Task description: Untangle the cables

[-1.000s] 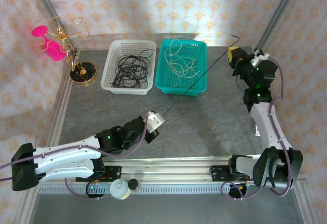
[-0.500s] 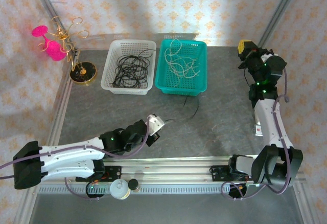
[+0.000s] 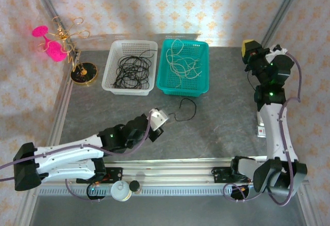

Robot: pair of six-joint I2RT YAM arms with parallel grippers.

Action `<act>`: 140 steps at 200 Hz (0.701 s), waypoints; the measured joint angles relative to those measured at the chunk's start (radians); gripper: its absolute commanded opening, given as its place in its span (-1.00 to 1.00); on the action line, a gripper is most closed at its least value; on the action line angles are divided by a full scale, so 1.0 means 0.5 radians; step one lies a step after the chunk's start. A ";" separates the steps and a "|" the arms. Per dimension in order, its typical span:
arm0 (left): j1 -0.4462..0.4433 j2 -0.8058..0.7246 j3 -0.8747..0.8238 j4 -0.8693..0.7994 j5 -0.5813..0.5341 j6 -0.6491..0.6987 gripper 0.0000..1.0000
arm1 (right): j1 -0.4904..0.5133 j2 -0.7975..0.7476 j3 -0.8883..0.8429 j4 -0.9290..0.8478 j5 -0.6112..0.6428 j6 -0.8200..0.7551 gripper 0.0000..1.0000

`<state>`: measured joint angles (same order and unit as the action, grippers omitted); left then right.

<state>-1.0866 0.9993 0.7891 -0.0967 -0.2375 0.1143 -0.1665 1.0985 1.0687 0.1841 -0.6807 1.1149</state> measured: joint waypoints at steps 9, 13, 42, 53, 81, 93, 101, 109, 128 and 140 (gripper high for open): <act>0.000 0.004 0.149 -0.037 -0.030 0.043 -1.00 | 0.001 -0.036 -0.016 -0.062 -0.001 -0.108 -0.42; 0.000 0.007 0.213 -0.049 -0.041 0.059 -1.00 | 0.001 -0.047 -0.024 -0.080 -0.001 -0.150 -0.41; 0.000 0.085 0.752 -0.128 -0.068 0.246 -1.00 | 0.001 -0.099 -0.092 -0.233 0.005 -0.372 -0.36; 0.000 0.114 0.919 -0.138 -0.083 0.323 -1.00 | 0.001 -0.106 -0.121 -0.272 0.009 -0.430 -0.34; 0.053 0.193 1.211 -0.098 -0.219 0.508 -1.00 | 0.001 -0.111 -0.189 -0.327 0.016 -0.504 -0.31; 0.173 0.256 1.318 -0.067 -0.247 0.535 -1.00 | 0.001 -0.111 -0.216 -0.331 0.015 -0.518 -0.30; 0.285 0.302 1.373 -0.034 -0.271 0.549 -1.00 | 0.001 -0.113 -0.236 -0.334 0.014 -0.527 -0.31; 0.390 0.344 1.414 -0.006 -0.279 0.555 -1.00 | 0.001 -0.117 -0.260 -0.338 0.013 -0.532 -0.31; 0.640 0.465 1.517 0.025 -0.282 0.560 -1.00 | 0.001 -0.126 -0.308 -0.356 0.000 -0.560 -0.29; 0.774 0.553 1.588 0.034 -0.272 0.559 -1.00 | 0.001 -0.137 -0.320 -0.391 -0.002 -0.598 -0.27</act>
<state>-0.6994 1.2758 1.5833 -0.0795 -0.3733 0.3939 -0.1661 1.0302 0.9085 -0.0116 -0.6815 0.8158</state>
